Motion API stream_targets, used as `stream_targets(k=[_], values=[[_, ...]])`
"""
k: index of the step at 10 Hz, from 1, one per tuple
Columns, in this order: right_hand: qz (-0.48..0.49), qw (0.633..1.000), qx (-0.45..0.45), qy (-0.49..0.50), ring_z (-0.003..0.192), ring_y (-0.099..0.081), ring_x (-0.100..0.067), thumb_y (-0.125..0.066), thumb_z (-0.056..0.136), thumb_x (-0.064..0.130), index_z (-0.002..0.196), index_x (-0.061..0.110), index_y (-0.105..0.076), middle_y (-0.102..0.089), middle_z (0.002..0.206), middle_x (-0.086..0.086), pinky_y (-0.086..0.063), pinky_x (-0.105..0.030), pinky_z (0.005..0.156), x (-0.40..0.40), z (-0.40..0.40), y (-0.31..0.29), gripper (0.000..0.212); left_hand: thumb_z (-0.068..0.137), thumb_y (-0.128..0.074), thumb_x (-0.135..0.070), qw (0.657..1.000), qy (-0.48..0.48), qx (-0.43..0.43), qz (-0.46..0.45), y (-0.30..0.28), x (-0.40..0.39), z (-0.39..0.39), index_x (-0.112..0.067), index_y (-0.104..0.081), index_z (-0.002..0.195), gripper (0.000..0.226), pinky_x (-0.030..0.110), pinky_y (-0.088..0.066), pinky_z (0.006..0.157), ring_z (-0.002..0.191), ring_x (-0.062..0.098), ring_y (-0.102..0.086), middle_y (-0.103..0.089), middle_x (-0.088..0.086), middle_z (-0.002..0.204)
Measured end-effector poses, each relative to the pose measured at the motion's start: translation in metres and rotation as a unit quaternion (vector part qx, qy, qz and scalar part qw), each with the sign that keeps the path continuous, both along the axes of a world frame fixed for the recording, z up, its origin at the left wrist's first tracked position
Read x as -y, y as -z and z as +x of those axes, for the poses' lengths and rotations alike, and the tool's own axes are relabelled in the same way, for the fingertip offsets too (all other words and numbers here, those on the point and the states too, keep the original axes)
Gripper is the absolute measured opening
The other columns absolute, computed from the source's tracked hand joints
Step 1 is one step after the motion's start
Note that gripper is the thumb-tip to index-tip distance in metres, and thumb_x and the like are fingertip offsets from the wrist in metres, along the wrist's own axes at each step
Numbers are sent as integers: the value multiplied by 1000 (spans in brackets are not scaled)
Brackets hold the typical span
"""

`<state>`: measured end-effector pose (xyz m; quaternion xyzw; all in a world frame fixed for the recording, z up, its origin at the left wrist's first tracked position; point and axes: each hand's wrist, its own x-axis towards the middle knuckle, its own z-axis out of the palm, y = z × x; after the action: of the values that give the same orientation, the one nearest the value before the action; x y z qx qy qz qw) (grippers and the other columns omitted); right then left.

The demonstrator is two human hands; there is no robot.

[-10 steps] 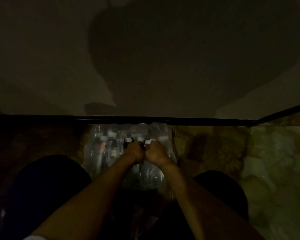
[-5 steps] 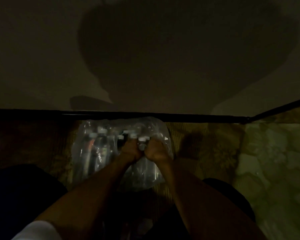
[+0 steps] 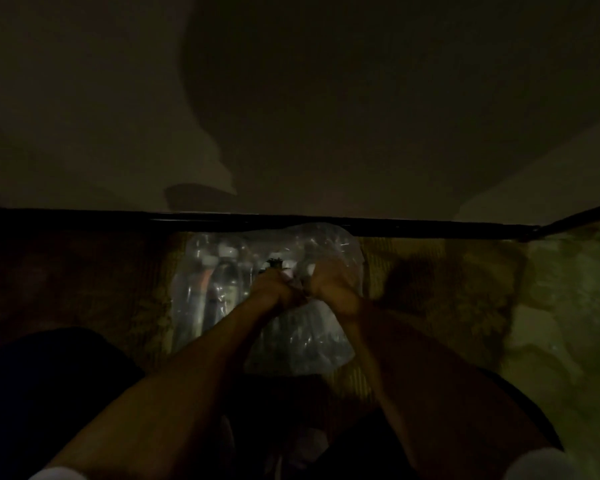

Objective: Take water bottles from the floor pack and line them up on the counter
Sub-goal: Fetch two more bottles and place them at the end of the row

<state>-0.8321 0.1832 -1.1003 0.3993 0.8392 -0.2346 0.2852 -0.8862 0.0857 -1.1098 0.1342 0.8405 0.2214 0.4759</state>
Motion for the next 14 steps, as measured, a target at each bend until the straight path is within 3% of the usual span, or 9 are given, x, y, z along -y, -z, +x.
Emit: stream_targets(k=[1, 3, 4, 6, 7, 9, 10, 12, 14], values=[[-39, 999, 29, 18, 124, -52, -33, -70, 82, 26, 127, 9, -57, -55, 133, -12, -44, -44, 102, -1, -8, -13, 50, 78, -80, -16, 998, -46, -1, 33, -32, 8, 2, -7, -57, 119, 48, 36, -51, 94, 111, 25, -61, -64, 8, 117], [-51, 996, 61, 33, 122, -53, -29, -78, 76, 28, 134, 20, -51, -52, 137, -6, -49, -41, 98, -1, -6, -41, 64, 69, -86, -23, 992, 16, -85, 87, -52, 23, 3, -15, -52, 132, 72, 21, -43, 88, 117, 20, -58, -60, 4, 129], [-53, 997, 49, 12, 118, -57, -29, -81, 74, 25, 129, 17, -54, -57, 131, -6, -52, -41, 95, -4, -5, -59, 61, 67, -88, -23, 986, 52, -127, 99, -68, 23, 1, -15, -49, 133, 77, 29, -48, 97, 117, 20, -58, -59, 4, 130], [-54, 998, -17, -10, 99, -62, -27, -84, 68, 31, 108, 16, -61, -63, 110, -6, -56, -43, 85, -14, -25, -99, 49, 69, -86, -28, 974, 61, -201, 84, -94, 24, -28, -16, -53, 109, 53, 32, -52, 80, 97, 20, -59, -60, 7, 115], [-68, 997, -41, -18, 99, -60, -24, -81, 73, 29, 100, 15, -59, -61, 105, -5, -54, -38, 84, -18, -33, -113, 38, 68, -87, -26, 971, 55, -213, 96, -109, 24, -41, -16, -53, 116, 60, 34, -53, 84, 102, 20, -59, -59, 5, 116], [-101, 991, -82, -15, 99, -59, -22, -81, 73, 28, 102, 16, -62, -62, 104, -4, -53, -37, 84, -29, -38, -134, 36, 67, -88, -24, 973, 41, -184, 136, -130, 22, -56, -19, -54, 114, 58, 29, -47, 82, 103, 17, -57, -60, 1, 116], [-145, 982, -123, 13, 96, -57, -18, -82, 72, 23, 97, 18, -60, -59, 96, 1, -48, -32, 77, -36, -35, -147, 34, 67, -87, -20, 974, -1, -136, 183, -142, 22, -60, -18, -55, 114, 56, 22, -45, 75, 95, 10, -55, -58, -5, 106], [-220, 944, -224, 106, 97, -59, -21, -79, 73, 8, 94, 14, -60, -62, 100, -6, -51, -37, 85, -40, -30, -183, 30, 74, -82, -19, 967, -57, -53, 241, -188, 26, -63, -15, -58, 118, 50, 12, -49, 54, 80, 3, -65, -67, -1, 104], [-243, 905, -303, 172, 92, -61, -20, -78, 73, 3, 92, 14, -59, -65, 96, -7, -52, -33, 78, -27, -23, -259, 29, 75, -82, -17, 952, -106, -41, 284, -272, 30, -59, -15, -61, 115, 45, 15, -49, 68, 84, 4, -63, -67, -2, 101]])
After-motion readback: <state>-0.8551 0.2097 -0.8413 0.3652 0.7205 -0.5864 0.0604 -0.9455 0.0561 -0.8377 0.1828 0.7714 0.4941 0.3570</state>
